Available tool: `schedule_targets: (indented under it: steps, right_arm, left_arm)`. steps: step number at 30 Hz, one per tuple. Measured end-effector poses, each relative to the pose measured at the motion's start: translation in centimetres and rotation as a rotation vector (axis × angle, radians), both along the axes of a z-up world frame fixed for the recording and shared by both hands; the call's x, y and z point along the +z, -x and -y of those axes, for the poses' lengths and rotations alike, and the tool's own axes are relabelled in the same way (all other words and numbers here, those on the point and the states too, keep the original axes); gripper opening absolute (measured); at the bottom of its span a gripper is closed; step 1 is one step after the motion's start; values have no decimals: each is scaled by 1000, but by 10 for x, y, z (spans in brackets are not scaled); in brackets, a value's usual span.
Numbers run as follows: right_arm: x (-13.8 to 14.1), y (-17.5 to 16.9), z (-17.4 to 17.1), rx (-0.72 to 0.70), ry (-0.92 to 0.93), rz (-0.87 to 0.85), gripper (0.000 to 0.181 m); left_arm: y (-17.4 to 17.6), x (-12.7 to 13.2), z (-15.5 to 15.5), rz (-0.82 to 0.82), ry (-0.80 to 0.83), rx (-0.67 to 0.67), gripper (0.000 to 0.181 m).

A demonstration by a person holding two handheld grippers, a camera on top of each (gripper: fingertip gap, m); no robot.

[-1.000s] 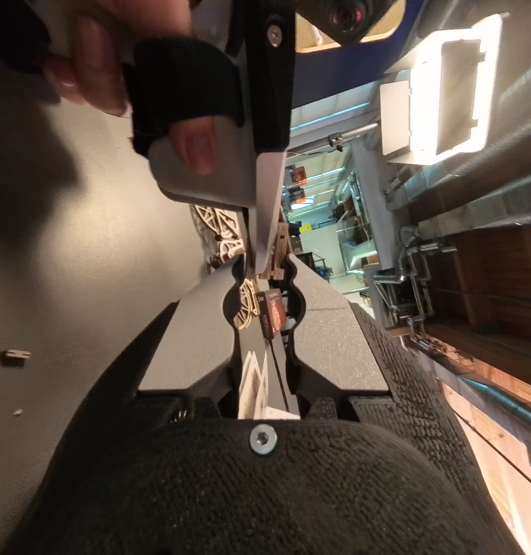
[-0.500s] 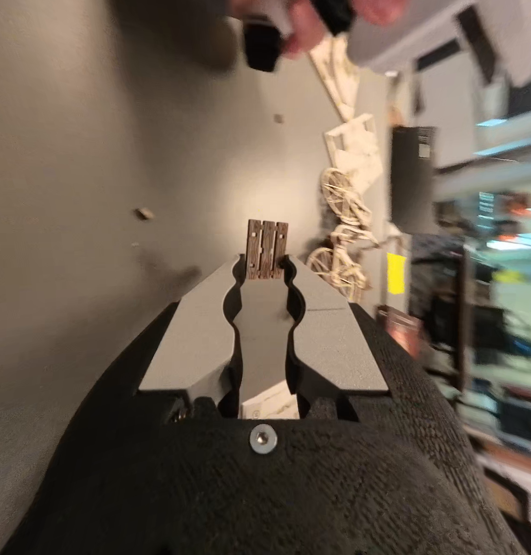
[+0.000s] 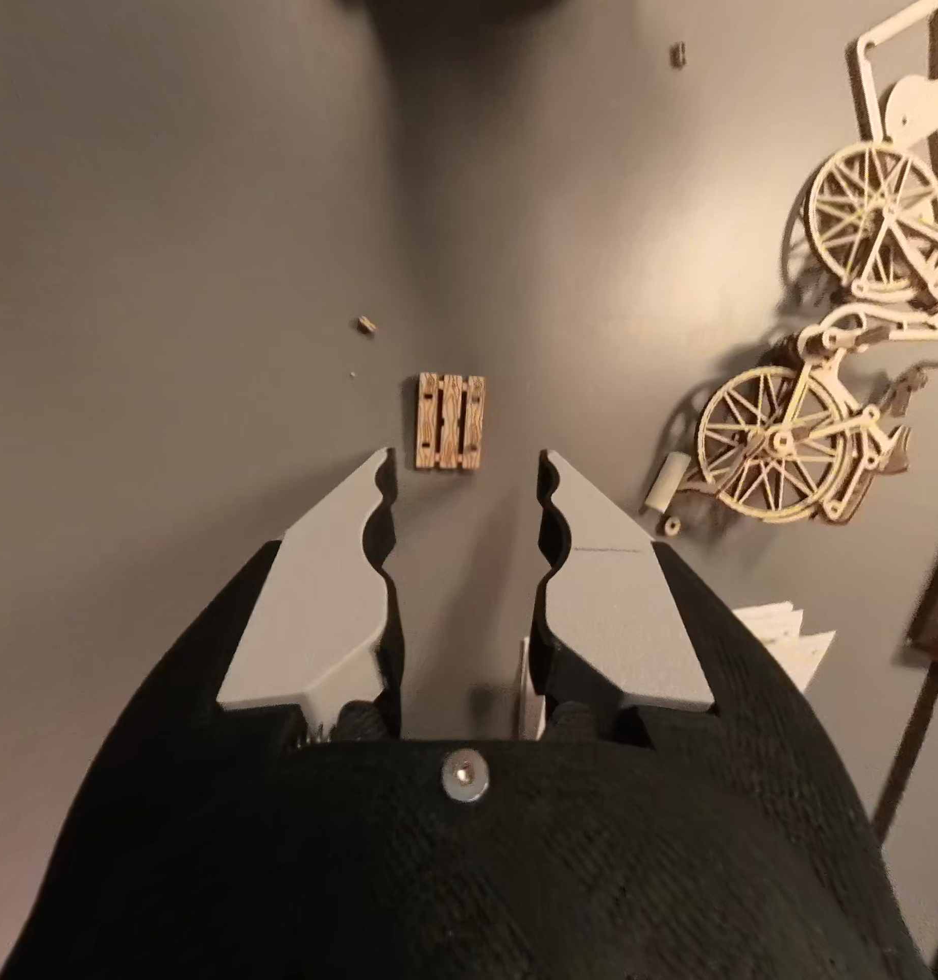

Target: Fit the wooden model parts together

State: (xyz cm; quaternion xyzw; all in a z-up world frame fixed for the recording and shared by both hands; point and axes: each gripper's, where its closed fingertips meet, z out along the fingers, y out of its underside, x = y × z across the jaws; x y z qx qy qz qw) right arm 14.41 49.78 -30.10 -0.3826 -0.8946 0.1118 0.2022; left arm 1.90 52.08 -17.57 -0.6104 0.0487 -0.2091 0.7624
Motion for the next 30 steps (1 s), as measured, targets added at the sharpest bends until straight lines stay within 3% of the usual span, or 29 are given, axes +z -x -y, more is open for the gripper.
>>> schedule_targets:
  steps: [2,5,9,16,30]
  right_arm:
    - [5,-6,-1,-53,28,0,49]
    - [20,-5,28,-104,250,-72,28]
    - [18,4,61,-96,408,-172,39]
    - [-5,7,66,-120,469,-161,37]
    - [-6,4,62,-153,498,-218,15]
  left_arm:
    - [-1,-1,0,1,12,-8,58]
    - [0,-1,0,-14,10,1,58]
    - [-5,-3,0,-26,21,-18,57]
    - [-8,-6,-1,-33,38,-37,54]
    - [-10,-9,-3,-29,57,-55,52]
